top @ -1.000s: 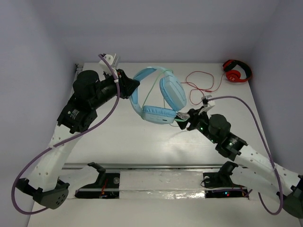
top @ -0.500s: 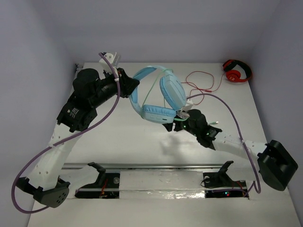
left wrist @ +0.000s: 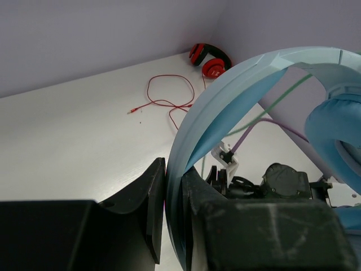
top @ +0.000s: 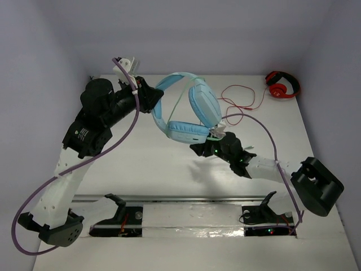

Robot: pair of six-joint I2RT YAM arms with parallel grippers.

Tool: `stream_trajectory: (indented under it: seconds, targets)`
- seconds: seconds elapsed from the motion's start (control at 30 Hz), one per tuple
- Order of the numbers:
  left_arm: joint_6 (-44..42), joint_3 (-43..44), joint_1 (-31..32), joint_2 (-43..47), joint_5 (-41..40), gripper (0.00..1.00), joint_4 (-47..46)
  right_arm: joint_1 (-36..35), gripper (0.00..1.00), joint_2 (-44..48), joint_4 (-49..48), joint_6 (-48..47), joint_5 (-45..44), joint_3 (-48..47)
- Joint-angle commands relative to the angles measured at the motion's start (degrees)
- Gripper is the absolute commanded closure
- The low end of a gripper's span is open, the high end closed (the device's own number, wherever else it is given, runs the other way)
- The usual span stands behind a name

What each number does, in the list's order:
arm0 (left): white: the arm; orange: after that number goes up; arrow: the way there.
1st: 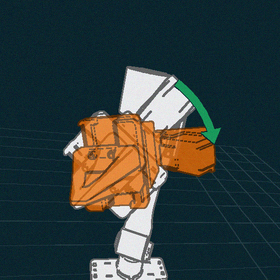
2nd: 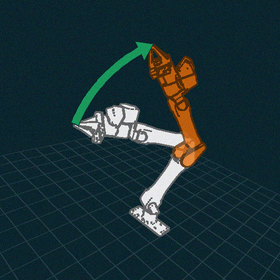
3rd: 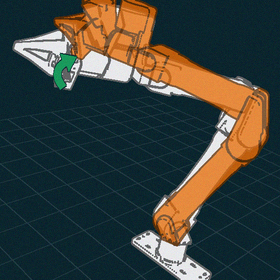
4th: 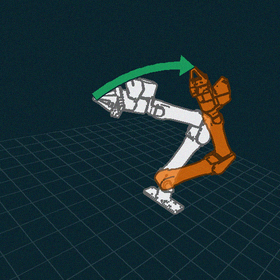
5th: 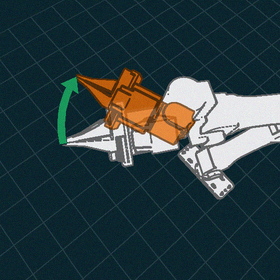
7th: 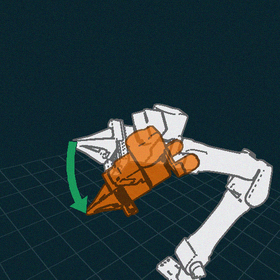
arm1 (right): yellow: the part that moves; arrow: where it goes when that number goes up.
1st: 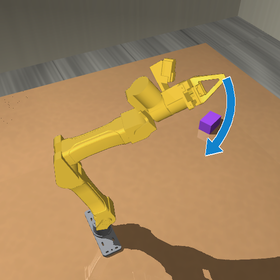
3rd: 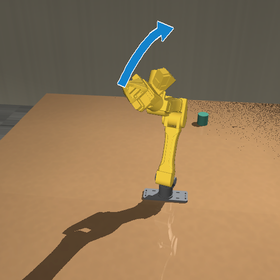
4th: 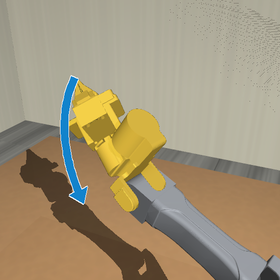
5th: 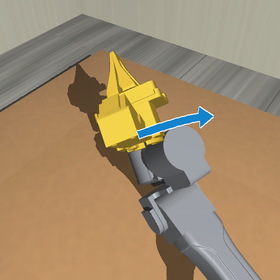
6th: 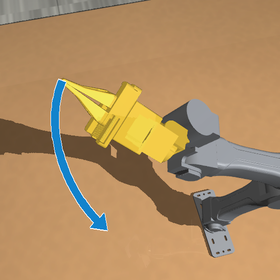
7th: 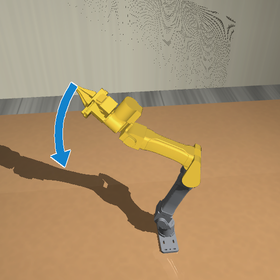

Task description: Wrap the headphones

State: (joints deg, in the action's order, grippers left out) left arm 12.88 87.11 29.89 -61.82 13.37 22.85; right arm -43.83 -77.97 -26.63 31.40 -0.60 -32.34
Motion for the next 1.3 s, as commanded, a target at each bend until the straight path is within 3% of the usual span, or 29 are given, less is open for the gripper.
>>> stream_trajectory:
  seconds: [0.0, 0.03, 0.13, 0.17, 0.27, 0.47, 0.8, 0.93, 1.13, 1.27]
  targets:
    - [2.1, 3.9, -0.1, 1.4, -0.5, 1.00, -5.9, 0.2, 0.58, -0.2, -13.4, 7.2, 5.6, 4.5]
    - [2.5, 3.7, -0.1, 1.4, -0.8, 1.00, -6.3, -0.5, 0.71, -0.6, -15.3, 8.1, 6.1, 5.7]
    - [3.6, 1.8, -0.1, 1.1, -1.0, 1.00, -8.4, -1.2, 0.80, -1.7, -16.9, 8.9, 7.9, 7.3]
    - [3.9, 1.1, -0.1, 0.8, -0.9, 1.00, -9.0, -1.7, 0.89, -1.4, -16.4, 9.0, 8.6, 7.4]
    - [3.8, 0.8, -0.1, -0.4, -1.6, 1.00, -8.4, -2.3, 0.99, 2.4, -14.7, 9.6, 9.0, 9.1]
    - [5.0, -3.1, -0.1, -0.9, -9.0, 1.00, -11.4, -6.2, 1.00, 9.7, -11.4, 11.8, 8.7, 11.9]
    - [18.3, -15.4, -0.1, -0.2, -9.8, 1.00, -25.1, -17.8, 1.00, 5.5, -4.0, 11.3, -0.9, 5.2]
    - [21.2, -20.8, -0.1, 2.4, -21.0, 1.00, -30.2, -21.5, 1.00, 5.8, -1.8, 12.5, -4.0, 3.9]
    - [27.3, -35.7, -0.1, 9.3, -33.4, 1.00, -42.0, -29.8, 1.00, 5.4, 4.1, 14.4, -11.1, 0.3]
    - [27.7, -41.0, -0.1, 9.8, -37.2, 1.00, -44.5, -34.1, 1.00, 4.3, 8.1, 15.4, -13.5, -2.6]
